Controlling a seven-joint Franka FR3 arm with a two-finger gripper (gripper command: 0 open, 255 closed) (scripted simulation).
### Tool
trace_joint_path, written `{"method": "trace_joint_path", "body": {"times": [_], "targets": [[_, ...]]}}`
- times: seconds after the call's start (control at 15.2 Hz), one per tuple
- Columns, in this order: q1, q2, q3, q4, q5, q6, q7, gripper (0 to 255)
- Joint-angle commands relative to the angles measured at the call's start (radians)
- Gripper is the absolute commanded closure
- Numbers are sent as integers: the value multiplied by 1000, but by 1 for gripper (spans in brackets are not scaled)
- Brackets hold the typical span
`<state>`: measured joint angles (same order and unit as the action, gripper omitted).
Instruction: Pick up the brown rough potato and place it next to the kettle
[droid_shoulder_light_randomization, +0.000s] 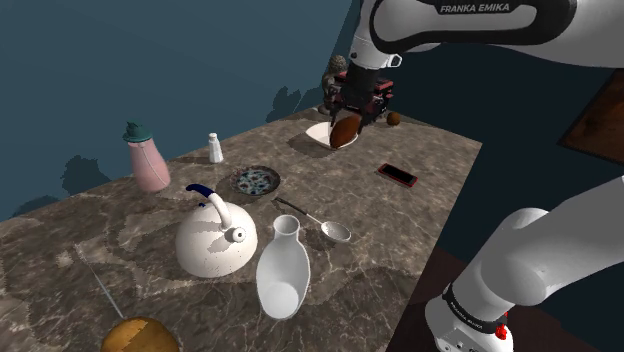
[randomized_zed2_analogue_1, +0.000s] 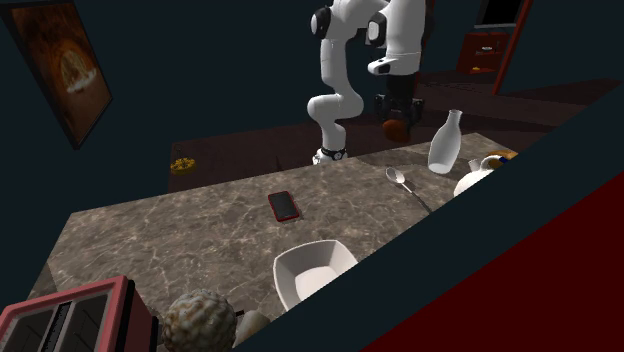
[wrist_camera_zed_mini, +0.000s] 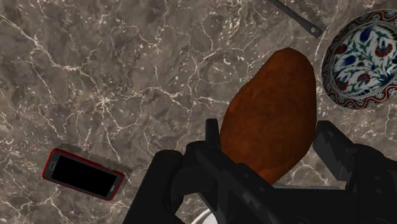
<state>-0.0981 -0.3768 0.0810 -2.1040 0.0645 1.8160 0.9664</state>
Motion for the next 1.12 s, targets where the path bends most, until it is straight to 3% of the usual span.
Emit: {"method": "trace_joint_path", "body": {"times": [0.0,0.86,1.06], "targets": [[18,-8,35,-3,9,-2,51,255],[122,60,270,78,44,4,378,255],[128,68,285,60,44,31,397,255]]}}
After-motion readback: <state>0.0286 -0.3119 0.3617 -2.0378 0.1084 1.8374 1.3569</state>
